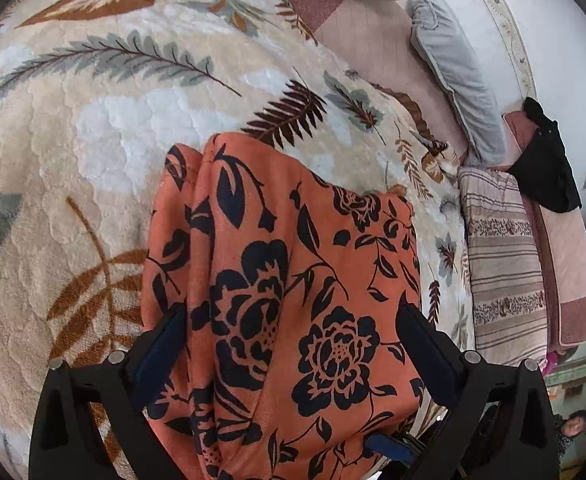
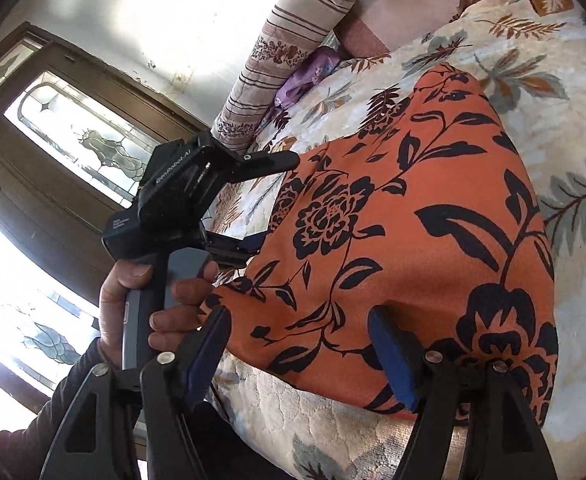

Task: Fold small clothes

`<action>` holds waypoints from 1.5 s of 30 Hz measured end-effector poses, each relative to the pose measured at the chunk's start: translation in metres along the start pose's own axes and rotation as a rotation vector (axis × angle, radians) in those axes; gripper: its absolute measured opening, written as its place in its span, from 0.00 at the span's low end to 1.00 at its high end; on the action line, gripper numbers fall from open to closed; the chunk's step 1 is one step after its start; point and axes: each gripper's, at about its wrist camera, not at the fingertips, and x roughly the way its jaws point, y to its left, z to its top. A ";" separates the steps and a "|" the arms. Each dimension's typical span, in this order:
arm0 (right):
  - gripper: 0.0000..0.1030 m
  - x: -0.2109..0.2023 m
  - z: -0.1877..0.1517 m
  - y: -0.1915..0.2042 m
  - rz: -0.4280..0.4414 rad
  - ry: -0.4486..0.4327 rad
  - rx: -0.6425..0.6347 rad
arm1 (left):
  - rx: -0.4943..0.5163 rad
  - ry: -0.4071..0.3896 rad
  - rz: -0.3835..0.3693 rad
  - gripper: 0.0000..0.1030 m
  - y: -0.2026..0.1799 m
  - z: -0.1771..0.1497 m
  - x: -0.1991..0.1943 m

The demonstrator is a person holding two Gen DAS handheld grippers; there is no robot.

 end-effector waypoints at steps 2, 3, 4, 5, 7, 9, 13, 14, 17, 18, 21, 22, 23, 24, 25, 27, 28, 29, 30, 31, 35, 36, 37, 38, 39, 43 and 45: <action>0.72 0.000 0.001 -0.002 0.003 0.002 0.005 | -0.003 0.011 -0.016 0.85 0.001 0.001 0.000; 0.72 -0.001 0.001 -0.003 0.004 0.002 0.007 | 0.002 0.025 -0.018 0.61 0.002 0.002 0.001; 0.72 0.000 0.001 -0.003 0.004 0.003 0.008 | 0.009 0.043 -0.001 0.47 0.003 0.002 0.003; 0.72 0.000 0.000 -0.003 0.000 0.004 0.008 | 0.020 0.049 0.015 0.24 0.003 0.002 0.004; 0.72 0.001 0.000 -0.003 -0.004 0.005 0.010 | 0.036 0.032 0.020 0.20 0.005 0.002 0.003; 0.72 0.001 0.000 -0.002 -0.009 0.010 0.011 | 0.049 -0.010 0.020 0.17 0.000 -0.001 -0.007; 0.72 -0.004 0.001 0.007 -0.028 0.018 -0.007 | 0.155 -0.158 0.034 0.16 -0.023 -0.020 -0.048; 0.72 -0.007 0.001 0.009 -0.028 0.012 -0.014 | 0.161 -0.169 0.053 0.16 -0.021 -0.021 -0.049; 0.72 -0.017 0.005 0.016 -0.034 0.005 -0.036 | 0.097 -0.111 0.135 0.17 0.015 -0.011 -0.028; 0.72 -0.020 0.007 0.018 -0.034 0.005 -0.038 | 0.041 -0.085 0.121 0.20 0.033 -0.009 -0.019; 0.73 -0.029 0.020 0.022 -0.037 -0.021 -0.050 | 0.016 -0.090 0.052 0.24 0.043 -0.010 -0.019; 0.74 -0.030 0.024 0.021 -0.041 -0.033 -0.044 | 0.037 -0.092 0.066 0.25 0.040 -0.011 -0.019; 0.75 -0.029 0.029 0.019 -0.043 -0.041 -0.033 | 0.045 -0.095 0.074 0.27 0.037 -0.011 -0.018; 0.76 -0.027 0.033 0.016 -0.031 -0.041 -0.019 | 0.039 -0.097 0.078 0.30 0.037 -0.011 -0.018; 0.76 -0.020 0.035 0.008 0.007 -0.025 0.011 | 0.030 -0.101 0.081 0.31 0.036 -0.010 -0.019; 0.77 -0.001 0.034 -0.013 -0.021 0.040 0.075 | 0.030 -0.133 0.112 0.40 0.029 -0.011 -0.030; 0.77 0.006 0.030 -0.027 -0.045 0.068 0.119 | 0.040 -0.166 0.128 0.43 0.022 -0.013 -0.039; 0.76 0.007 0.025 -0.038 -0.020 0.071 0.147 | 0.059 -0.209 0.142 0.50 0.015 -0.016 -0.053; 0.75 0.002 0.022 -0.041 0.002 0.048 0.145 | 0.079 -0.248 0.148 0.55 0.008 -0.021 -0.066; 0.74 -0.001 0.021 -0.043 0.002 0.043 0.145 | 0.104 -0.290 0.138 0.57 -0.001 -0.029 -0.080; 0.74 -0.003 0.019 -0.046 -0.005 0.033 0.155 | 0.202 -0.329 0.070 0.62 -0.037 -0.063 -0.094; 0.74 -0.005 0.017 -0.046 -0.007 0.032 0.151 | 0.224 -0.315 0.080 0.62 -0.042 -0.072 -0.086; 0.74 -0.006 0.016 -0.046 -0.011 0.031 0.150 | 0.233 -0.267 0.115 0.62 -0.041 -0.079 -0.068; 0.74 -0.006 0.016 -0.046 -0.011 0.032 0.154 | 0.227 -0.225 0.161 0.62 -0.035 -0.083 -0.050; 0.74 -0.007 0.016 -0.047 -0.005 0.035 0.162 | 0.209 -0.192 0.215 0.61 -0.022 -0.085 -0.034; 0.75 -0.015 0.024 -0.046 0.020 0.075 0.213 | 0.261 -0.225 0.292 0.57 -0.017 -0.092 -0.024; 0.76 -0.031 0.034 -0.039 0.025 0.044 0.173 | 0.277 -0.215 0.303 0.57 -0.019 -0.090 -0.024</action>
